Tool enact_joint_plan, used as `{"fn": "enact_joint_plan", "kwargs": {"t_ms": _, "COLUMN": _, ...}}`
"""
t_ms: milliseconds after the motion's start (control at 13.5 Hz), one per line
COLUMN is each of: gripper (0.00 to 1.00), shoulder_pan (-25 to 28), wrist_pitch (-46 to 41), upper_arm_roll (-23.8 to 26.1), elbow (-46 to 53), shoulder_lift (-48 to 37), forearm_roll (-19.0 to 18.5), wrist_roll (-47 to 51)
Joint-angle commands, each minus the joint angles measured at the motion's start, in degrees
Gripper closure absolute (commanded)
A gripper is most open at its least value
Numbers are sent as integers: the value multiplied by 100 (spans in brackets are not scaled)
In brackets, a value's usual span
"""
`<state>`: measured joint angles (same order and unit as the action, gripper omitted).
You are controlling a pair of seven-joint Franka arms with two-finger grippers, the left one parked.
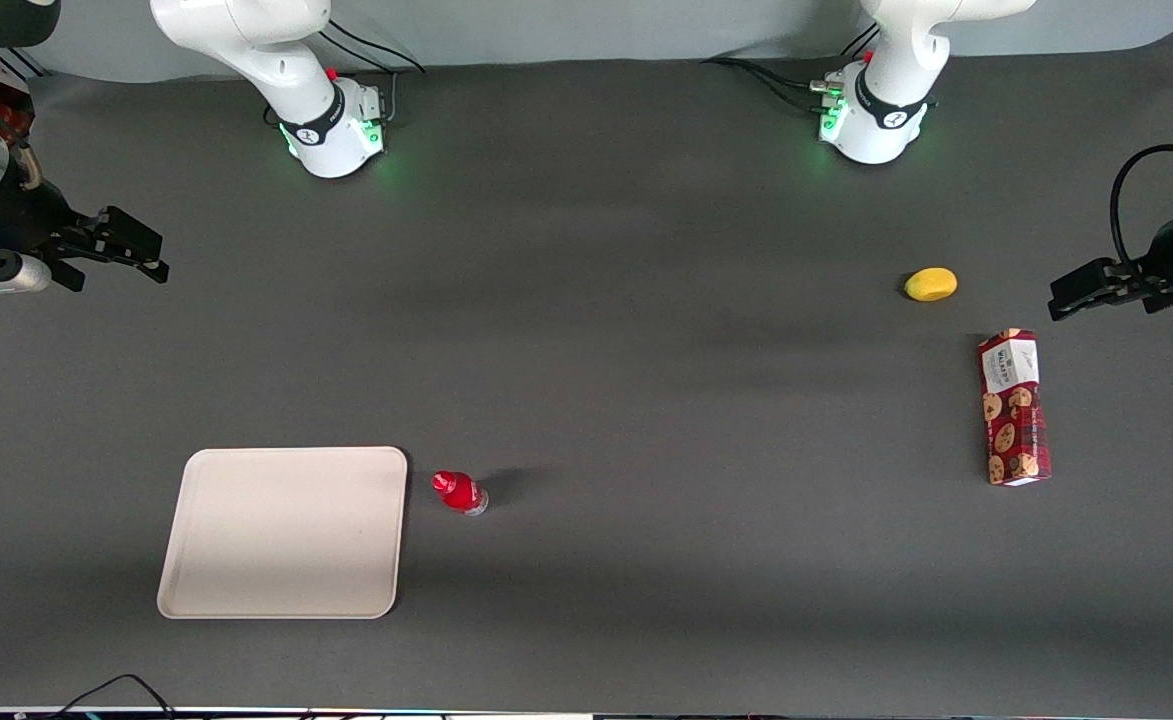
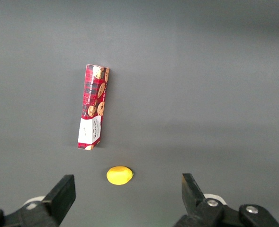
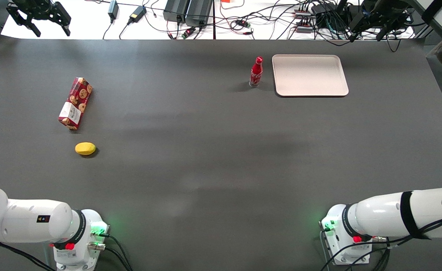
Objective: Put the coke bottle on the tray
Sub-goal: 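Move the open right gripper over the red bottle beside the tray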
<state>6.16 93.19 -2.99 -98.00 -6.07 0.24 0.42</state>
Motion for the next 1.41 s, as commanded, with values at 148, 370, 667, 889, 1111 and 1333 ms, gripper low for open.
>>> {"fn": "enact_joint_plan", "kwargs": {"t_ms": 148, "gripper": 0, "shoulder_pan": 43, "wrist_pitch": -143, "upper_arm_roll": -9, "elbow": 490, "shoulder_lift": 341, "forearm_roll": 117, "wrist_roll": -16}}
{"fn": "enact_joint_plan", "kwargs": {"t_ms": 370, "gripper": 0, "shoulder_pan": 87, "wrist_pitch": -257, "upper_arm_roll": 96, "elbow": 1552, "shoulder_lift": 1158, "forearm_roll": 117, "wrist_roll": -7}}
{"fn": "enact_joint_plan", "kwargs": {"t_ms": 667, "gripper": 0, "shoulder_pan": 193, "wrist_pitch": -161, "upper_arm_roll": 771, "elbow": 2599, "shoulder_lift": 2292, "forearm_roll": 100, "wrist_roll": 757}}
{"fn": "enact_joint_plan", "kwargs": {"t_ms": 889, "gripper": 0, "shoulder_pan": 245, "wrist_pitch": 557, "upper_arm_roll": 1176, "elbow": 3005, "shoulder_lift": 2995, "forearm_roll": 91, "wrist_roll": 1302}}
{"fn": "enact_joint_plan", "kwargs": {"t_ms": 1111, "gripper": 0, "shoulder_pan": 517, "wrist_pitch": 1428, "upper_arm_roll": 1239, "elbow": 3032, "shoulder_lift": 3575, "forearm_roll": 38, "wrist_roll": 1645}}
{"fn": "enact_joint_plan", "kwargs": {"t_ms": 1333, "gripper": 0, "shoulder_pan": 764, "wrist_pitch": 1747, "upper_arm_roll": 1239, "elbow": 3426, "shoulder_lift": 4331, "forearm_roll": -365, "wrist_roll": 1812}}
